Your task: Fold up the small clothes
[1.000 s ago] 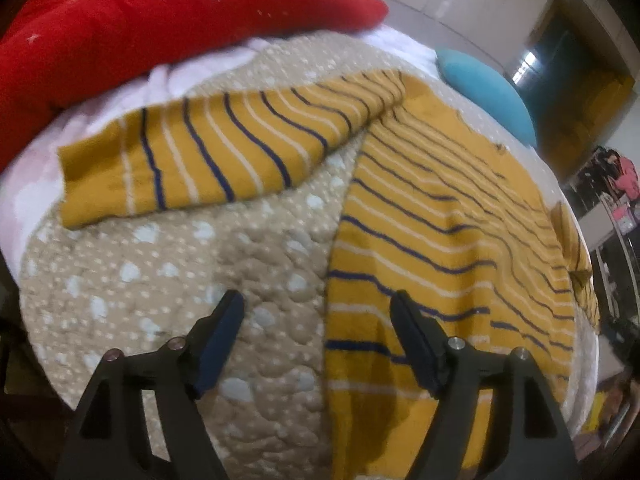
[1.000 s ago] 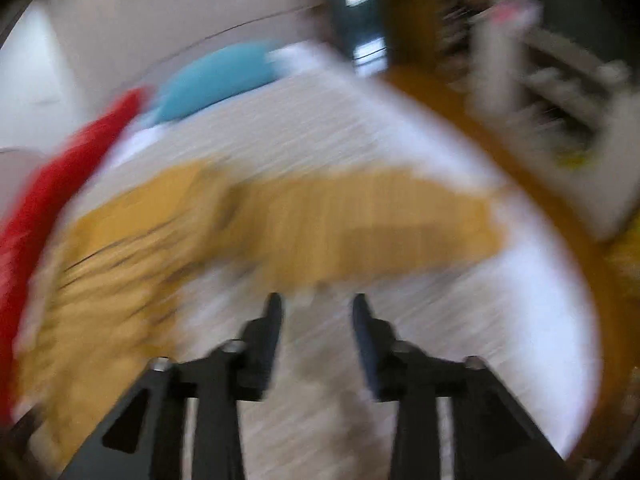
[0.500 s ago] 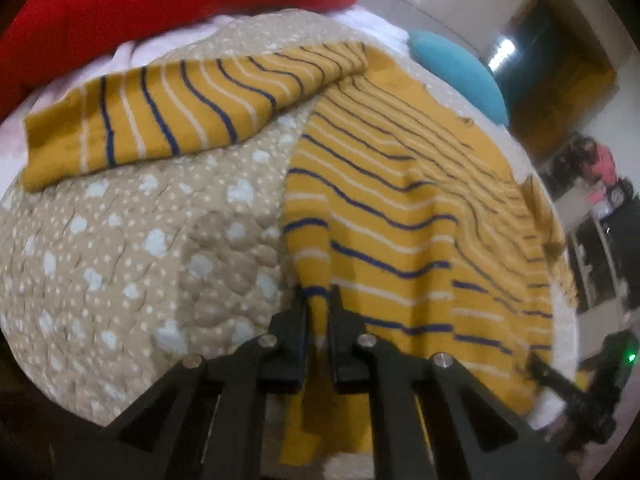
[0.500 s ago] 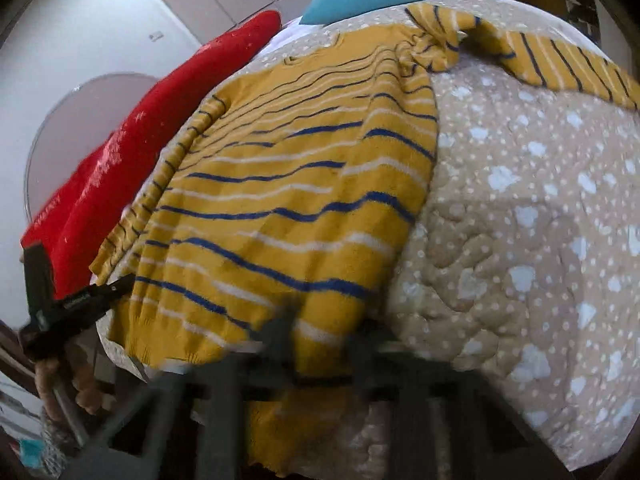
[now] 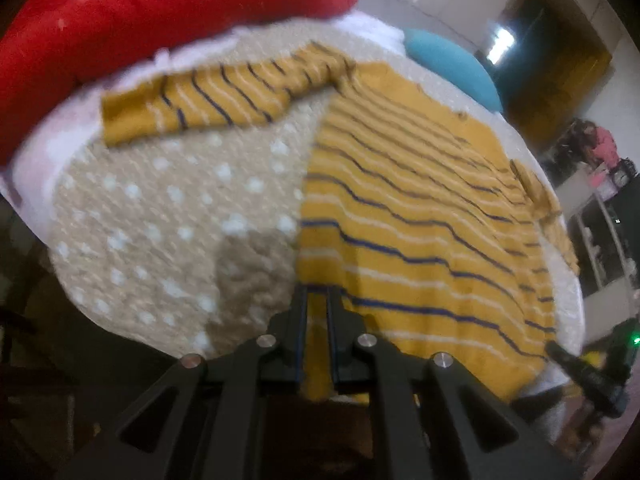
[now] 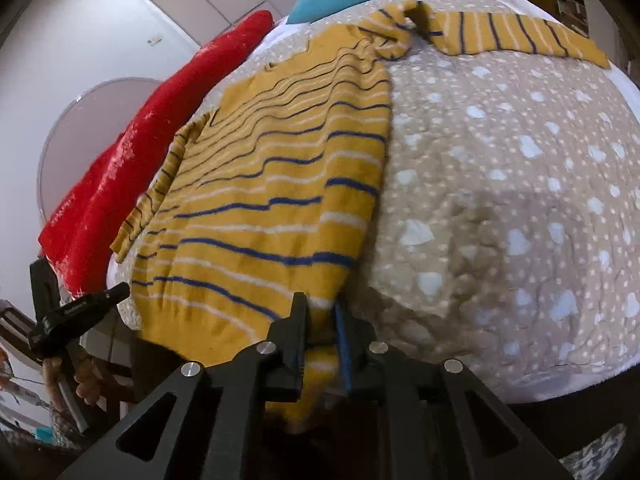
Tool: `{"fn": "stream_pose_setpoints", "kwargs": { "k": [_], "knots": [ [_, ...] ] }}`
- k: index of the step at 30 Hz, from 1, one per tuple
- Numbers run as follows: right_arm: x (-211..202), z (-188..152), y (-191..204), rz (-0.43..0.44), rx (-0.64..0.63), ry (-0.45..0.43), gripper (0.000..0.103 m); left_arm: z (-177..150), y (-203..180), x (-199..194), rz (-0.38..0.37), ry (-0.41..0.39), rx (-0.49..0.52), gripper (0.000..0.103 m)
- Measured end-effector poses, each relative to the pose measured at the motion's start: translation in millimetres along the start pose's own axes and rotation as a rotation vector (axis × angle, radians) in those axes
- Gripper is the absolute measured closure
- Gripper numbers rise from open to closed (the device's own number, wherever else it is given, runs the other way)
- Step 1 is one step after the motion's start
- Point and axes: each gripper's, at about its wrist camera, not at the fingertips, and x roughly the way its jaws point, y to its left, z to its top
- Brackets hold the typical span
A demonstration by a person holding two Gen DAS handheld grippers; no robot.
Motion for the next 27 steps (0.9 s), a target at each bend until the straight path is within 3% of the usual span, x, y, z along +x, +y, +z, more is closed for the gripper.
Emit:
{"fn": "stream_pose_setpoints", "kwargs": {
  "k": [2,4,7,15,21,23,25,27],
  "knots": [
    [-6.4,10.5,-10.7,-0.003,0.043,-0.050,0.084,6.9,-2.8,-12.1,0.000,-0.050,0.019,0.077],
    [-15.4,27.0,-24.6,-0.027,0.083,-0.106,0.079,14.3,-10.9,-25.0,-0.015,-0.121,0.054,0.040],
    [-25.0,59.2,-53.3,-0.134,0.137,-0.211,0.071,21.5,-28.0,-32.5,-0.017,-0.200,0.113,0.020],
    [-29.0,139.4,-169.3,-0.260,0.484,-0.353,0.070,29.5,-57.9,-2.9,-0.133,-0.101,0.130,0.012],
    [-16.1,184.7,-211.2,-0.226,0.592,-0.394,0.070,30.8,-72.6,17.4,-0.113,-0.025,0.110,0.012],
    [-18.7,196.6,-222.1,-0.204,0.606,-0.402,0.097,31.1,-73.8,19.6,-0.104,-0.014,0.104,0.012],
    [-30.1,205.4,-231.6,-0.201,0.610,-0.426,0.097,33.6,-75.6,20.5,-0.093,-0.016,0.109,0.012],
    [-50.7,213.6,-235.3,-0.268,0.597,-0.467,0.097,36.5,-79.3,20.7,-0.085,-0.026,0.120,0.012]
  ]
}}
